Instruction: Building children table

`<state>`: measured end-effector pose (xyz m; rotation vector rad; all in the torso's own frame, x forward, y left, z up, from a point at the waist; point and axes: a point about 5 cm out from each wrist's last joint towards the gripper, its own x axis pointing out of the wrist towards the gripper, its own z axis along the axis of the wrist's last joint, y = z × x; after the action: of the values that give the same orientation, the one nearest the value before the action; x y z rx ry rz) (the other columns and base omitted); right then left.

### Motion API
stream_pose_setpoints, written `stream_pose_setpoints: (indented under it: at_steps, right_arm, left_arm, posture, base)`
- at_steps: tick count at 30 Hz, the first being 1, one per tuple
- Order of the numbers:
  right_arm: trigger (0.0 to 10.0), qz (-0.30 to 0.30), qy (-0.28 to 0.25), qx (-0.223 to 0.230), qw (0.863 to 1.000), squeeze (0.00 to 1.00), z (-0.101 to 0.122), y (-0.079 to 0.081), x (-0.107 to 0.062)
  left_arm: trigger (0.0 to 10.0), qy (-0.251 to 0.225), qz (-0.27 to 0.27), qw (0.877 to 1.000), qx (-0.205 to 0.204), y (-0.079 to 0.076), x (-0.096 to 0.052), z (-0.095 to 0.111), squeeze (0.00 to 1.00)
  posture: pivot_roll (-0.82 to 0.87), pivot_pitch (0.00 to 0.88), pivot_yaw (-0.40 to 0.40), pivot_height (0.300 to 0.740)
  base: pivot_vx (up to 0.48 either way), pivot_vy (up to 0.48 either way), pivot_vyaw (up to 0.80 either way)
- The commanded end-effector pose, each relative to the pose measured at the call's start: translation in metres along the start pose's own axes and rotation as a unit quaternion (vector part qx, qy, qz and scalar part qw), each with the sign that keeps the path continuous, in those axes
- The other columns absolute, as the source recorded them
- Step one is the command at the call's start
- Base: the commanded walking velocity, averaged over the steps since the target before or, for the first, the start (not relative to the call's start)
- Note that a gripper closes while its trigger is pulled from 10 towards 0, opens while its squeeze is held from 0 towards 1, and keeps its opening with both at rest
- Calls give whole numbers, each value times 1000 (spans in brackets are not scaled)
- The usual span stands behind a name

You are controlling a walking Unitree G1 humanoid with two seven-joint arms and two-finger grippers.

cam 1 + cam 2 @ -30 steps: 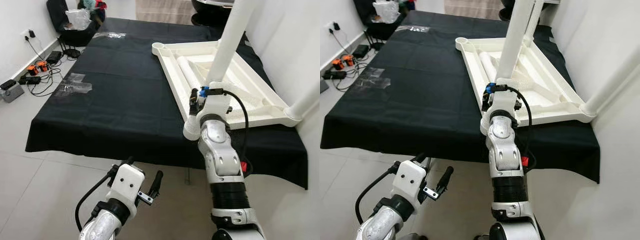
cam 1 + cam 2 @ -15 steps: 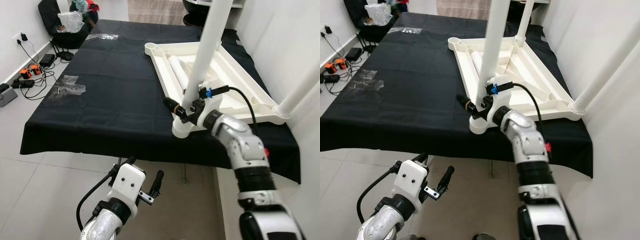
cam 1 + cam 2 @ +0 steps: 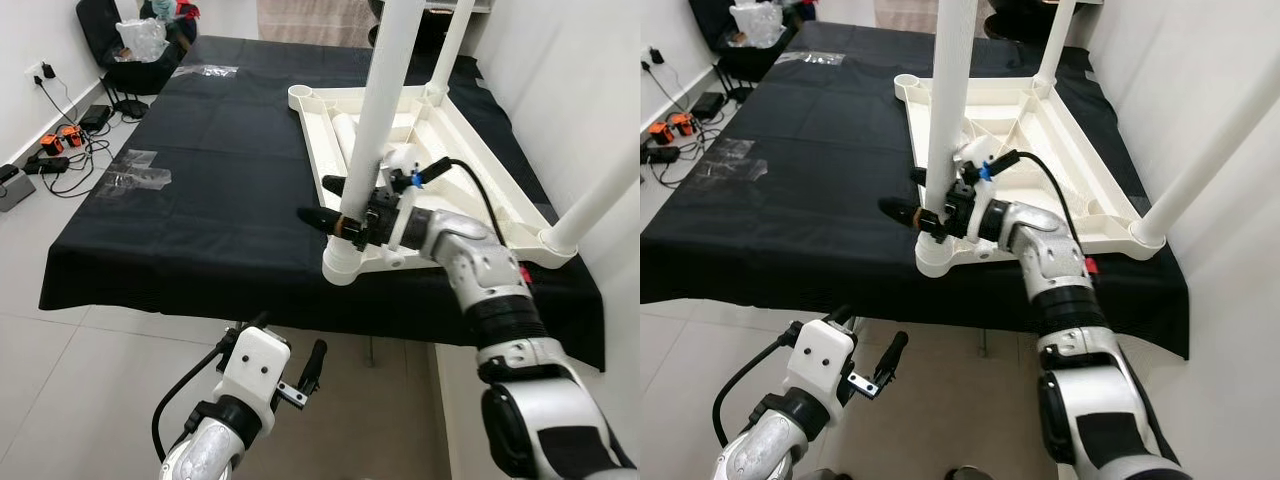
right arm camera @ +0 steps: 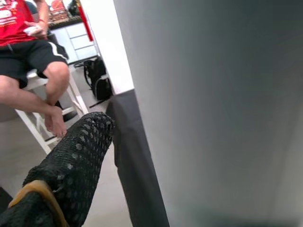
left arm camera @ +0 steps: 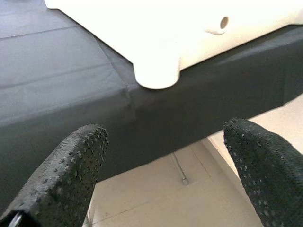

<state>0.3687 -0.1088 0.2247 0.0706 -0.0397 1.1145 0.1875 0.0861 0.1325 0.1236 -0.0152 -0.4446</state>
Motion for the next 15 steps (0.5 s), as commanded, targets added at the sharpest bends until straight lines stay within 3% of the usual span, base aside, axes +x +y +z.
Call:
stream_pose_setpoints:
  at_steps: [1, 2, 3, 13, 14, 15]
  right_arm:
    - [10000, 9, -4, 2, 1000, 0, 0, 2, 8]
    - [10000, 9, -4, 2, 1000, 0, 0, 2, 8]
    - [0, -21, -9, 4, 1000, 0, 0, -3, 11]
    - [0, -99, -19, 0, 995, 0, -6, -13, 7]
    - [0, -189, -3, -11, 982, 0, -11, -22, 0]
    - [0, -189, -3, -11, 982, 0, -11, -22, 0]
  left_arm:
    - [10000, 5, 0, 1000, 0, -2, -1, -3, 0]
    - [10000, 5, 0, 1000, 0, -2, -1, -3, 0]
    - [10000, 5, 0, 1000, 0, -2, -2, -3, 0]
    - [10000, 5, -1, 1000, -1, -3, -2, -3, 0]
    - [10000, 1, 3, 1000, -1, -2, -1, -2, 0]
    - [10000, 1, 3, 1000, -1, -2, -1, -2, 0]
  posture:
    - [94, 107, -91, 740]
    - [94, 107, -91, 740]
    - [99, 104, -91, 740]
    - [92, 103, -89, 740]
    - [92, 106, -89, 740]
    - [92, 106, -89, 740]
  base:
    - [0, 0, 0]
    - [0, 0, 0]
    - [0, 0, 0]
    - [0, 0, 0]
    - [0, 0, 0]
    - [0, 0, 0]
